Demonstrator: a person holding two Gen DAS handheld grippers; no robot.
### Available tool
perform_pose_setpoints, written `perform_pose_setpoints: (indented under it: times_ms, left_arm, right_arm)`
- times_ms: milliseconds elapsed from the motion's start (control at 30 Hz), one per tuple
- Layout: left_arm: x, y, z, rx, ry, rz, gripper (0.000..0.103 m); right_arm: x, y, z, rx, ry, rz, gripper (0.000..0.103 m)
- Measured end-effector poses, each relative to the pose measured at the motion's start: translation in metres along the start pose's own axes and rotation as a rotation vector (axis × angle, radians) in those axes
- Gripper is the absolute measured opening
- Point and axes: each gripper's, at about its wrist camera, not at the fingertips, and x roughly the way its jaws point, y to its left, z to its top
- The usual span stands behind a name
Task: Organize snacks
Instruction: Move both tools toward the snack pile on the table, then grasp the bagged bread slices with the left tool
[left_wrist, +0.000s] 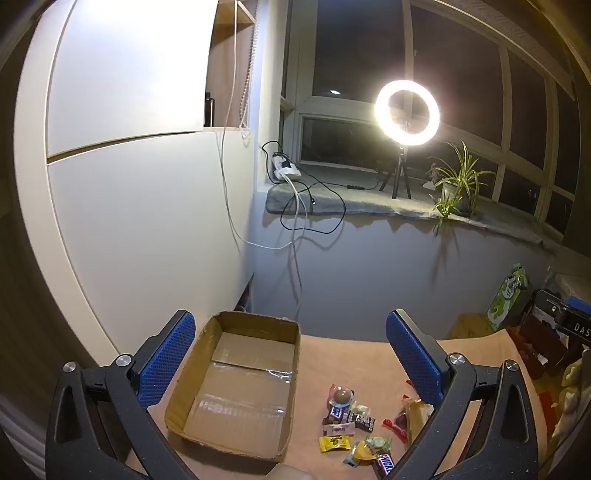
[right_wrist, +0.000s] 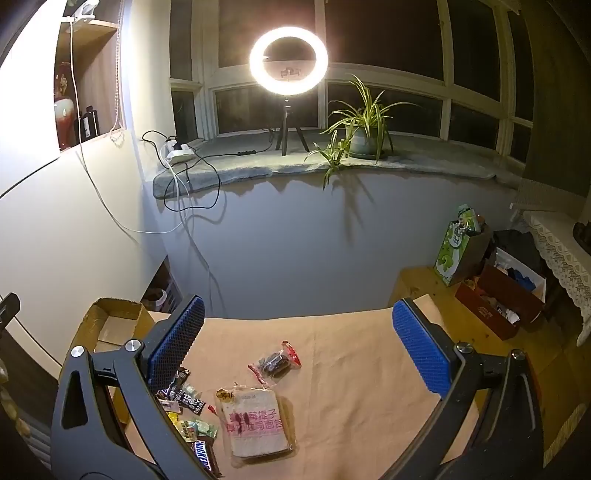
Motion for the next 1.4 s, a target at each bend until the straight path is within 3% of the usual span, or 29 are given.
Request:
perform_pose_setpoints:
  times_ms: [467, 633, 867, 1100, 1167, 1400]
  left_arm:
    - [-0.005, -0.003, 0.000, 0.014, 0.010, -0.004, 0.102]
    - [0.001, -0.004, -0.003, 0.006, 0.037, -0.020, 0.102]
    - [0.018, -0.008, -0.020, -0.021, 0.126, -0.098, 0.102]
    - [0.037, -0.017, -0.040, -0.061, 0.208, -0.179, 0.102]
    - [0.045, -0.018, -0.047, -0.034, 0.265, -0.180, 0.098]
    - [0.076, -0.040, -0.073, -0.010, 0.431, -0.292, 0.092]
  right_arm:
    - [0.001, 0.004, 0.001, -0.002, 0.022, 0.007, 0.103]
    - [0.006, 0.003, -0.002, -0.007, 0.044, 0.008, 0.103]
    - [0.023, -0.001, -0.012, -0.018, 0.094, 0.028, 0.103]
    - [0.054, -0.014, -0.035, -0.013, 0.208, 0.114, 0.103]
    - [0.066, -0.018, -0.044, -0.011, 0.256, 0.153, 0.103]
    - [0.112, -0.021, -0.086, 0.023, 0.447, 0.307, 0.103]
